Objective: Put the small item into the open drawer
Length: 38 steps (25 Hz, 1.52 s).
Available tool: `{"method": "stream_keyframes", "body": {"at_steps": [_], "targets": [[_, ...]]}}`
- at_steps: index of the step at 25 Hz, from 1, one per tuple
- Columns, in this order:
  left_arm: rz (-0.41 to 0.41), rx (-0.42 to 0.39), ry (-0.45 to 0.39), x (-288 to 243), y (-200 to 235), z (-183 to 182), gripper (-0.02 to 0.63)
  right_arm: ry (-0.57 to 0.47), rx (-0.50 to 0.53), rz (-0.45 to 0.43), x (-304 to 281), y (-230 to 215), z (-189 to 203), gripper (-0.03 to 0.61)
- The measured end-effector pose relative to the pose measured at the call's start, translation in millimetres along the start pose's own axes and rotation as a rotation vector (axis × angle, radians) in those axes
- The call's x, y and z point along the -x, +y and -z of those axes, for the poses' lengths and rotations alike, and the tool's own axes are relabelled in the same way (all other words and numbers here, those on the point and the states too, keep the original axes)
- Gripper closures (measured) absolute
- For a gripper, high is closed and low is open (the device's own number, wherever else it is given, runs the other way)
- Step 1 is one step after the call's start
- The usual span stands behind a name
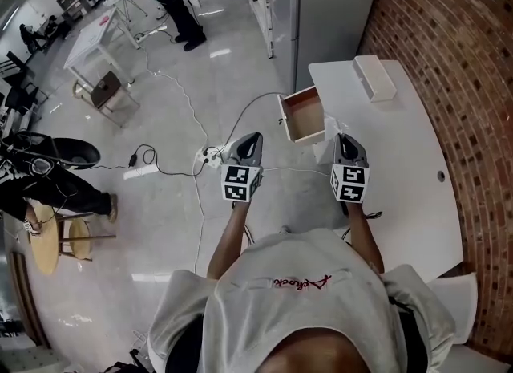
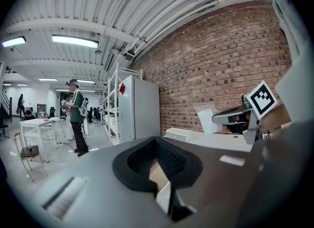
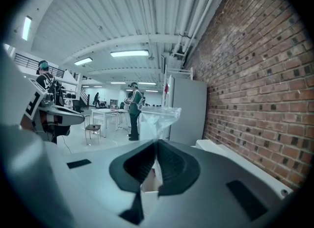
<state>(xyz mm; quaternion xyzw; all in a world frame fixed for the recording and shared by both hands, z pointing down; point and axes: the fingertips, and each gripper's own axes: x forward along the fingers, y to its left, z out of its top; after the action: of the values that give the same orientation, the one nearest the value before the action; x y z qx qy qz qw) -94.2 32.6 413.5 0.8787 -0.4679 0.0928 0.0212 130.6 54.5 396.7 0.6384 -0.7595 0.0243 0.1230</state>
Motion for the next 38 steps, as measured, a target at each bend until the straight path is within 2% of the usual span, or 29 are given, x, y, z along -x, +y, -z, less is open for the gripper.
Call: {"method": "stream_keyframes", "body": {"at_steps": [3, 8, 22, 29, 38], "targets": [[0.009, 0.031, 0.0, -14.6, 15.4, 5.8, 0.604, 0.005, 0.005, 0.004, -16.6, 5.7, -0.5, 0.561], [0.047, 0.061, 0.015, -34.5, 13.2, 16.0, 0.604, 0.041, -0.004, 0.019, -28.7, 2.1, 13.1, 0.561], [0.046, 0.06, 0.057, -56.6, 29.1, 32.1, 0.604, 0.073, -0.021, -0.008, -60.9, 5.0, 27.4, 0.561], [0.048, 0.048, 0.055, -112.0, 49.3, 21.6, 0.604, 0.068, -0.025, -0.015, -114.3, -15.7, 21.2, 0.561], [0.035, 0.057, 0.054, -198.2, 73.2, -1.8, 0.604, 0.047, -0.019, -0.049, -198.0, -54.2, -8.0, 0.561]]}}
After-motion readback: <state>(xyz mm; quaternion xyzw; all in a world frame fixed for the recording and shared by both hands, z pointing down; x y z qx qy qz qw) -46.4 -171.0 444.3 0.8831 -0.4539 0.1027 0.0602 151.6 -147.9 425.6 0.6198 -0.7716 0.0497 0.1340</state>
